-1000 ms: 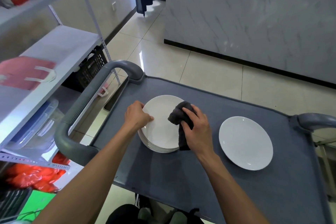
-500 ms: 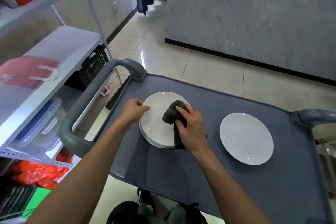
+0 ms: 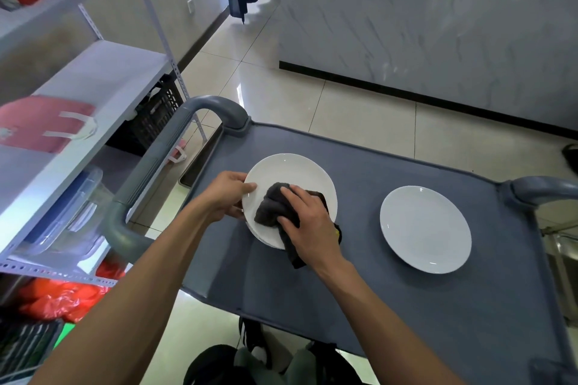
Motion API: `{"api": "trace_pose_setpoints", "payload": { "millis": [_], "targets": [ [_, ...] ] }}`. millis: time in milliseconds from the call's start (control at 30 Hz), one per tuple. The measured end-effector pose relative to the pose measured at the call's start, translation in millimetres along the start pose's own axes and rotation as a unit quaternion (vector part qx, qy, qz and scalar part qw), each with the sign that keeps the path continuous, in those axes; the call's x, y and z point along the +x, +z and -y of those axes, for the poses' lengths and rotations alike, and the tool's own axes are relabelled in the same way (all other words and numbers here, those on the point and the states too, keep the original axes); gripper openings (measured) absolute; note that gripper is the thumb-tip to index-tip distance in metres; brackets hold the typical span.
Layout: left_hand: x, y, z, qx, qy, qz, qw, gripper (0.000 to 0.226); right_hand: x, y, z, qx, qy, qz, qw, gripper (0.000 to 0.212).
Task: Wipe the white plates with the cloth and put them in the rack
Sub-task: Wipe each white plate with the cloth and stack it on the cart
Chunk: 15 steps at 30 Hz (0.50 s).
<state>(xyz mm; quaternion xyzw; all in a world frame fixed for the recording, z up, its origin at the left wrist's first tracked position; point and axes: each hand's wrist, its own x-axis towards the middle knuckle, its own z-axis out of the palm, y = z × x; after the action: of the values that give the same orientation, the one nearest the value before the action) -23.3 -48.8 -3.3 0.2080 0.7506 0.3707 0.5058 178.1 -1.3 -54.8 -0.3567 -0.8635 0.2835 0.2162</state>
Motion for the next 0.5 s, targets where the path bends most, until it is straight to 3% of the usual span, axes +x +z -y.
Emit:
{"api": "trace_pose_setpoints", "payload": {
  "millis": [367, 500],
  "targets": [
    [-2.0, -1.7, 12.3, -0.078, 0.042, -0.031, 0.996, 0.021, 3.3, 19.4, 8.6, -0.112, -0.009, -0.071, 0.991, 0.054],
    [-2.6, 0.9, 1.2, -0.093, 0.079, -0.044, 0.992, 0.02, 14.8, 15.0, 6.3, -0.088, -0.021, -0.092, 0.992, 0.053]
  ]
}}
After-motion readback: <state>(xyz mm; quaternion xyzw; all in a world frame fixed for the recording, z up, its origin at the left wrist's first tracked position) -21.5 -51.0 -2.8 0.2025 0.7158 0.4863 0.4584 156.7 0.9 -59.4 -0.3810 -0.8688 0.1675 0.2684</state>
